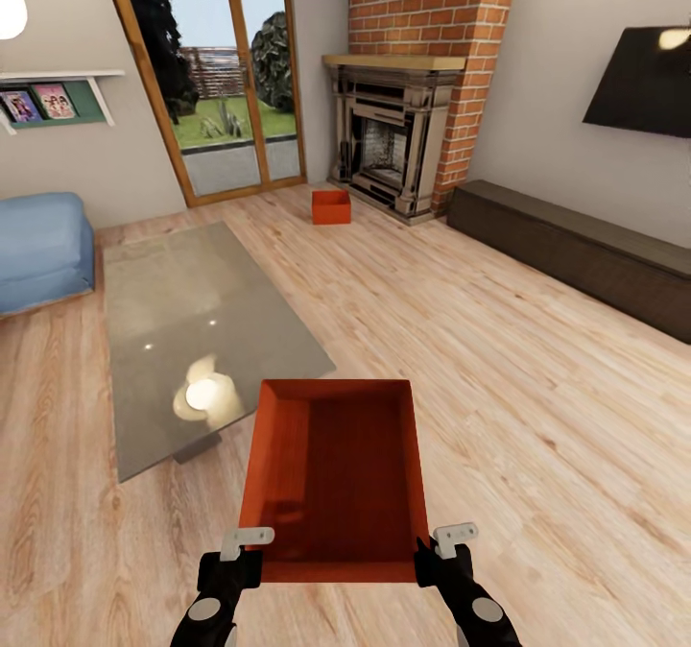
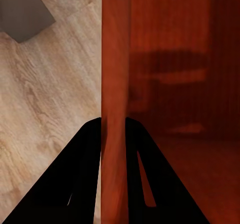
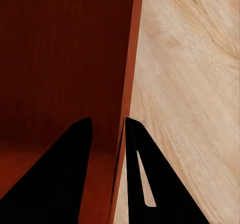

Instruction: Move the two storage containers from the living room to the garage. In the garage, place one container on the floor and stack the other container on top of it (either order is fine).

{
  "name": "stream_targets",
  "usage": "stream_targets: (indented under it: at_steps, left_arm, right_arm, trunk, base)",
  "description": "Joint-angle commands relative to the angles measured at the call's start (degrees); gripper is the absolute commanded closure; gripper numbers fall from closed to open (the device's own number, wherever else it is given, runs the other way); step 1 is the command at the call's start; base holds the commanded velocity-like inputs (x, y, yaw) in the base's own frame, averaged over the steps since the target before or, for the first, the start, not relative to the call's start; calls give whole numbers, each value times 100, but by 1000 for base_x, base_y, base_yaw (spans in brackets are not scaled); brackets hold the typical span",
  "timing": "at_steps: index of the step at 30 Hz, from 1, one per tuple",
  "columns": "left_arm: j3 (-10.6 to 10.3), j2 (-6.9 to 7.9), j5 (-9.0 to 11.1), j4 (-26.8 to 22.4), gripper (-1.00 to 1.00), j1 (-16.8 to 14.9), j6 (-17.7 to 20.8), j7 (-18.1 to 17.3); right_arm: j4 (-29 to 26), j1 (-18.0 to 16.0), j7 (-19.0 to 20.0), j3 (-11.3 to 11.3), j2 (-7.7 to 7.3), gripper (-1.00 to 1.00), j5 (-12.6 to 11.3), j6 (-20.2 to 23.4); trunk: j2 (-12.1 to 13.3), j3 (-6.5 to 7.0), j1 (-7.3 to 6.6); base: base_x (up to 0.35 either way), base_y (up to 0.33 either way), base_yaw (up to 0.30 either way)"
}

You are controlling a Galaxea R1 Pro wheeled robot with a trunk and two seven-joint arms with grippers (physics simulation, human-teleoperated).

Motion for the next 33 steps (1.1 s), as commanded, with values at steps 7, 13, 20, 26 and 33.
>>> stream_targets:
  at_steps: [7, 13, 20, 26, 33]
  left_arm:
    - [-8, 0, -30, 0, 100, -1, 49, 55]
    - [-6, 0, -30, 0, 100, 2, 49, 58]
    - [-5, 0, -28, 0, 100, -1, 47, 61]
    - [-5, 0, -26, 0, 100, 0, 44, 61]
    - [-5, 0, -26, 0, 100, -1, 45, 61]
  right_arm:
    - [-23, 2, 29, -2, 5, 100, 43, 42]
    - [-23, -4, 29, -3, 5, 100, 43, 42]
    - [-23, -3, 29, -3, 5, 100, 43, 43]
    - [-23, 0, 29, -3, 5, 100, 43, 43]
    - [-23, 0, 29, -3, 5, 100, 43, 43]
  trunk:
    - [279, 187, -154]
    - [519, 350, -286]
    - [800, 541, -439]
    - [1041, 704, -571]
    - [1321, 895, -725]
  base:
    - [0, 0, 0]
    - [0, 0, 0]
    - [0, 0, 0]
    - [0, 0, 0]
    - [0, 0, 0]
